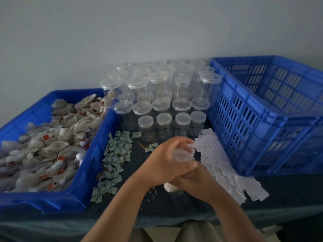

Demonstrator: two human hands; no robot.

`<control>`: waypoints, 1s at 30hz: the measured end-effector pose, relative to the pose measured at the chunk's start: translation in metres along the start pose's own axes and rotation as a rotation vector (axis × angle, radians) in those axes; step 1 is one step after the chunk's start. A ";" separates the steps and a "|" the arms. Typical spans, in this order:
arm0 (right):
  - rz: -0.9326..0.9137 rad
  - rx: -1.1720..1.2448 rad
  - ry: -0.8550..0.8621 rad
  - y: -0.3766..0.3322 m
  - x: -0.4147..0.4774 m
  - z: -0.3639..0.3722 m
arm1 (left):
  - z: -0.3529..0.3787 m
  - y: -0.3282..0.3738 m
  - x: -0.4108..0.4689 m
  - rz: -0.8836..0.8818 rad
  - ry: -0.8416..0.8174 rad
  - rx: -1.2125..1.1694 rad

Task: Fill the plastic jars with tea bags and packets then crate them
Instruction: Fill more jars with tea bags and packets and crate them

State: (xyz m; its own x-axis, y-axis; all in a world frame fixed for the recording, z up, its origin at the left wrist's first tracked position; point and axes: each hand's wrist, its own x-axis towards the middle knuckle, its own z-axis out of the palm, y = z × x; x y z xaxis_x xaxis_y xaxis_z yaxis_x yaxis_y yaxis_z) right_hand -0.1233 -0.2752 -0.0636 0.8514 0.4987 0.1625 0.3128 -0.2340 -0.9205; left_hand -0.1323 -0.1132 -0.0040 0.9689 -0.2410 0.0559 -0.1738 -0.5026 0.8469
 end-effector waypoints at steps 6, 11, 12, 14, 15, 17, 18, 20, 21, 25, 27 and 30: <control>-0.141 -0.513 0.410 -0.070 -0.004 -0.063 | -0.016 0.088 0.020 0.239 0.078 -0.002; -0.272 -0.536 0.441 -0.107 -0.006 -0.124 | -0.003 0.150 0.059 0.309 0.083 0.017; -0.278 -0.557 0.449 -0.113 -0.008 -0.138 | 0.002 0.159 0.067 0.335 0.072 0.026; -0.272 -0.591 0.466 -0.124 -0.011 -0.166 | 0.014 0.177 0.085 0.405 0.067 0.044; -0.275 -0.604 0.479 -0.130 -0.012 -0.179 | 0.020 0.186 0.094 0.464 0.080 0.033; -0.286 -0.631 0.522 -0.137 -0.010 -0.207 | 0.031 0.203 0.113 0.552 0.106 -0.087; -0.276 -0.649 0.557 -0.139 -0.008 -0.223 | 0.037 0.209 0.123 0.528 0.107 -0.216; -0.184 -0.697 0.648 -0.137 0.000 -0.254 | 0.050 0.214 0.144 0.370 0.163 -0.546; -0.118 -0.724 0.685 -0.132 0.003 -0.270 | 0.058 0.211 0.154 0.279 0.225 -0.631; 0.202 -0.933 0.623 -0.102 0.018 -0.324 | 0.100 0.177 0.180 0.257 0.201 0.092; 0.450 -1.137 0.400 -0.086 0.029 -0.341 | 0.112 0.161 0.182 0.362 0.177 0.205; 0.730 -1.272 0.096 -0.069 0.047 -0.349 | 0.108 0.150 0.190 0.527 0.109 0.199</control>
State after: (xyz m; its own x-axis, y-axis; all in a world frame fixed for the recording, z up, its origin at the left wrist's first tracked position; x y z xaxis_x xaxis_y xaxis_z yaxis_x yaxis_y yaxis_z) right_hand 0.0422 -0.5267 0.1312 0.9880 -0.0945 -0.1222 -0.0810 -0.9905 0.1110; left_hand 0.0067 -0.3246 0.0766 0.7532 -0.4198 0.5064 -0.6577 -0.4872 0.5744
